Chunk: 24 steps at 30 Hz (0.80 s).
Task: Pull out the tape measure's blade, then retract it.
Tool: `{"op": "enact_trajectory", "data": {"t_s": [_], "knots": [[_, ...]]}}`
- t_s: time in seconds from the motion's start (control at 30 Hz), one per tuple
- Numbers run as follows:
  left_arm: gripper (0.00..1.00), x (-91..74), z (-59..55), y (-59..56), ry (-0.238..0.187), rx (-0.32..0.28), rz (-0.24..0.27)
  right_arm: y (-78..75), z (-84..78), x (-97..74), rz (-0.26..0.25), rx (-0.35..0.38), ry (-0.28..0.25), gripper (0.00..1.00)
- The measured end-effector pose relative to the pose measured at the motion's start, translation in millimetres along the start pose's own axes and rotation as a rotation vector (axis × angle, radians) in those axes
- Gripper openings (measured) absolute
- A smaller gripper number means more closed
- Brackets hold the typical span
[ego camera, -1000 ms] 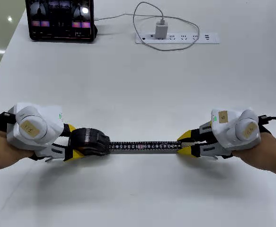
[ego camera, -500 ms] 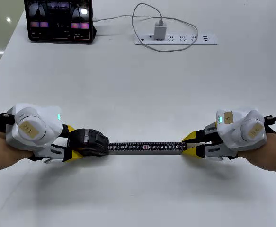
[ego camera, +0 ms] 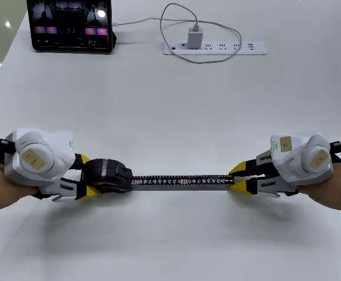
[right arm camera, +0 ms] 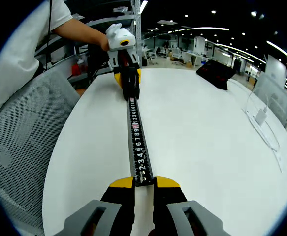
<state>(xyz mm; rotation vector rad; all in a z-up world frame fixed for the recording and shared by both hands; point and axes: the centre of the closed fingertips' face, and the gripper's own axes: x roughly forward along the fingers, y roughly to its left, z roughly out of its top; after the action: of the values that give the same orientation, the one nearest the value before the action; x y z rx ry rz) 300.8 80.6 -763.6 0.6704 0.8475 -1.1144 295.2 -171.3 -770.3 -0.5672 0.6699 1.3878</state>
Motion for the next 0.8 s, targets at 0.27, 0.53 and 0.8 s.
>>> {"op": "enact_trajectory", "data": {"t_s": [0.27, 0.53, 0.8], "knots": [[0.26, 0.1, 0.1, 0.1, -0.001, -0.001, 0.001, -1.6, -8.9, -6.9, -0.003, 0.003, 0.014, 0.09], [0.26, -0.1, 0.3, -0.1, 0.000, 0.000, 0.000, -3.0, -15.8, -12.4, -0.009, 0.001, 0.033, 0.09], [0.26, 0.1, 0.1, 0.1, 0.000, 0.001, 0.000, -3.5, -24.7, -19.8, -0.013, -0.003, 0.066, 0.09]]}}
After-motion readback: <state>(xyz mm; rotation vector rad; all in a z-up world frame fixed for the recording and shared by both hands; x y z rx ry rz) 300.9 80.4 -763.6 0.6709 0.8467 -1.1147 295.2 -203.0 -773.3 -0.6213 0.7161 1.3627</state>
